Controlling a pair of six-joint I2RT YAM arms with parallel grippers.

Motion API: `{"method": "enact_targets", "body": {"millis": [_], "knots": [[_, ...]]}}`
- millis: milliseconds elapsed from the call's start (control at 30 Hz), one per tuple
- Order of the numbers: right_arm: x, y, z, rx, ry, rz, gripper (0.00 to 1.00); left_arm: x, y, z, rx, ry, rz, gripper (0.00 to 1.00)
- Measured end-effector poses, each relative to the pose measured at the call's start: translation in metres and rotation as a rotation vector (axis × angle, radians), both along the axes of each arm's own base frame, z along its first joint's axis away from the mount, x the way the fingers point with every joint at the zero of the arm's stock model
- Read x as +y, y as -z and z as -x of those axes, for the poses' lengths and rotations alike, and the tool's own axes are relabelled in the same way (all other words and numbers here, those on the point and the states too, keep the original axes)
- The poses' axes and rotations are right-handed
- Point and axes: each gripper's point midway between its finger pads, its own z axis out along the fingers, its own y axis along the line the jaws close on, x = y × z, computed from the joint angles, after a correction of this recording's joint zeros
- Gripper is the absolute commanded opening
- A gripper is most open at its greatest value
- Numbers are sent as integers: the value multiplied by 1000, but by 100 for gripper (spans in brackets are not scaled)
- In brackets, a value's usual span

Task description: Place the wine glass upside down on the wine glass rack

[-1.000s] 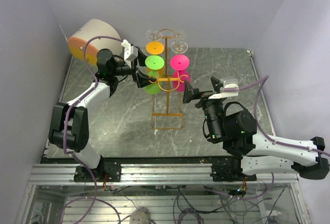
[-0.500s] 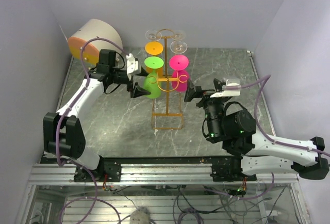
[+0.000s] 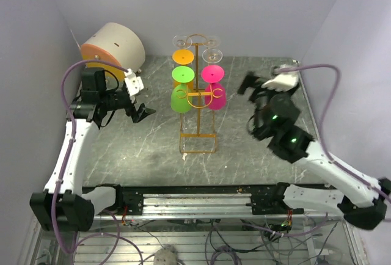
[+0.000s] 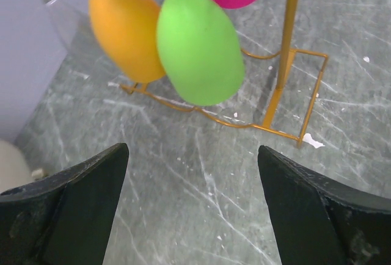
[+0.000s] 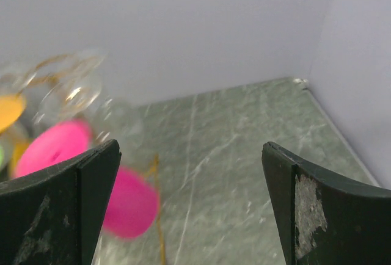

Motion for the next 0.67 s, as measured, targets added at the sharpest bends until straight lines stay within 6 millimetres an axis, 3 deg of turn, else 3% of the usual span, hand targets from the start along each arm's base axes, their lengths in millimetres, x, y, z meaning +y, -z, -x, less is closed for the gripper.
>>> {"method": "enact_targets", "body": {"millis": [167, 233, 267, 367, 467, 567, 667], "knots": [[-115, -24, -57, -3, 232, -114, 100, 29, -19, 0, 40, -274, -18, 97], [-144, -17, -81, 24, 294, -151, 100, 46, -27, -5, 56, -406, -36, 97], [-153, -2, -92, 62, 310, -159, 100, 55, -33, -8, 59, -473, -45, 97], [-157, 80, -112, 256, 293, -187, 100, 86, -56, -13, 54, -689, -64, 97], [-153, 145, -104, 405, 272, -240, 100, 110, -66, -5, 49, -840, -50, 97], [-150, 175, -90, 467, 275, -318, 100, 135, -66, 13, 52, -957, -45, 97], [-149, 184, -75, 459, 293, -396, 100, 148, -54, 25, 69, -1018, -59, 97]]}}
